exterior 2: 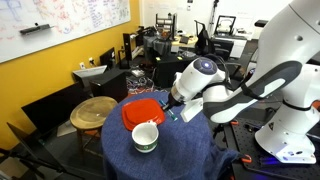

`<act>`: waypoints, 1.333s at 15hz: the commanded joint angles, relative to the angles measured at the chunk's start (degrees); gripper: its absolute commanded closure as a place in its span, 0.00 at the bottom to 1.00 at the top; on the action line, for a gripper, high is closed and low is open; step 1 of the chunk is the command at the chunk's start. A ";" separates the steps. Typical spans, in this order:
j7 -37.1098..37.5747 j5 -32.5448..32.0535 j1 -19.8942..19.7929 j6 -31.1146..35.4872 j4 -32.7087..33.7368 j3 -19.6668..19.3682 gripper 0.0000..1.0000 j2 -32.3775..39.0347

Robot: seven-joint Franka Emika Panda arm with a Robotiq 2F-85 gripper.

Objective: Place the green marker inside the mug

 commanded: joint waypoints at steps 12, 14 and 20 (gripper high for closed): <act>-3.24 8.02 17.80 -0.32 2.55 -9.50 0.95 9.36; -3.75 7.90 17.38 0.08 3.39 -8.87 0.95 9.73; -8.78 6.82 14.69 0.52 6.44 -6.49 0.95 8.92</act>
